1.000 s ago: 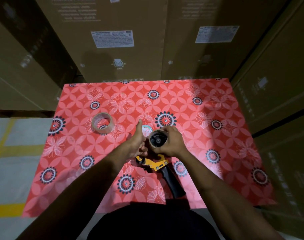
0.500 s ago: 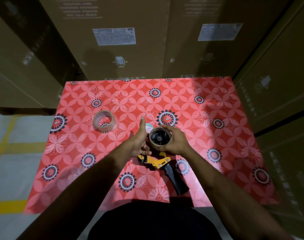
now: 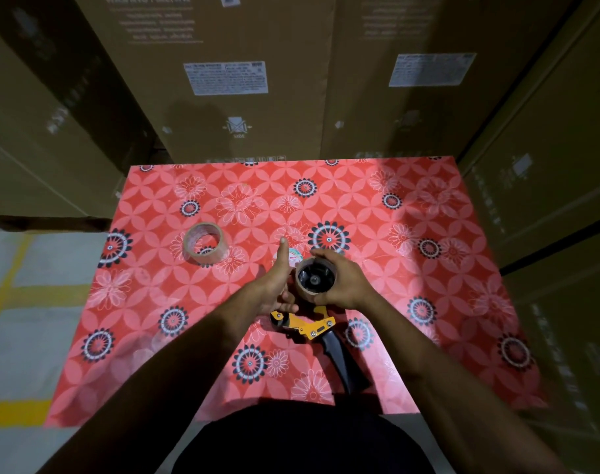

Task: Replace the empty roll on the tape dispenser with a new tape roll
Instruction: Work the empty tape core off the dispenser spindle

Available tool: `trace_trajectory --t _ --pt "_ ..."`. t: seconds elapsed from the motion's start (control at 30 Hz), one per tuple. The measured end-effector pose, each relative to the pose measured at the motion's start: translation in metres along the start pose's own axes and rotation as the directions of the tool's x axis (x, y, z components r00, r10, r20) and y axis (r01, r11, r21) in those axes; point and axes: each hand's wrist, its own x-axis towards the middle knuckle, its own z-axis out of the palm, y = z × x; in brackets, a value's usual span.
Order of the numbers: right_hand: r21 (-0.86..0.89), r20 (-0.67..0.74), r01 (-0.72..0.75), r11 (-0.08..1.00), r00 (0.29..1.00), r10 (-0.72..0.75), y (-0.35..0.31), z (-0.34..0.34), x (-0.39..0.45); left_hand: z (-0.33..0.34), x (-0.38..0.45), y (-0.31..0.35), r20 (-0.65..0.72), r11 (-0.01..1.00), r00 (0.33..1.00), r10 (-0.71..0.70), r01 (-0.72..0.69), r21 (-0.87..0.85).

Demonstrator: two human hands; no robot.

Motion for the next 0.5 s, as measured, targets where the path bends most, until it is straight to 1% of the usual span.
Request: trace_trajectory --t 0.07,0.13,0.17,0.23,0.33,0.4,0.47,0.5 --pt "-0.048 -0.013 -0.061 0.997 0.998 0.060 0.001 0.006 -0.001 0.000 -0.002 0.000 0.003 1.000 1.000 0.004 -0.004 -0.007" --pt "-0.091 -0.075 -0.118 0.989 0.991 0.111 0.003 0.011 -0.001 0.002 -0.003 0.001 0.000 1.000 1.000 0.009 -0.009 -0.026" --pt "-0.116 -0.090 -0.118 0.986 0.990 0.108 0.003 0.011 0.000 0.003 -0.005 0.001 -0.004 0.999 1.000 0.007 -0.008 -0.035" --pt "-0.152 -0.071 -0.077 0.985 0.995 0.067 0.001 0.008 0.001 0.005 -0.008 0.001 -0.012 0.999 1.000 0.008 -0.008 -0.041" --pt "-0.060 -0.021 -0.035 0.998 0.999 0.034 0.000 -0.002 0.001 0.004 -0.010 0.002 -0.004 1.000 1.000 0.018 -0.018 -0.003" --pt "-0.017 0.027 -0.039 0.999 0.999 0.039 0.000 -0.005 -0.001 0.005 -0.007 0.002 -0.012 1.000 1.000 0.026 -0.026 0.006" --pt "-0.048 0.031 -0.070 0.996 0.997 0.071 -0.002 -0.001 -0.003 0.004 -0.004 0.001 -0.031 1.000 0.999 0.018 -0.018 -0.004" --pt "-0.077 0.003 -0.098 0.992 0.995 0.098 -0.002 0.003 -0.004 0.003 -0.003 0.000 -0.039 1.000 0.999 0.015 -0.016 -0.015"
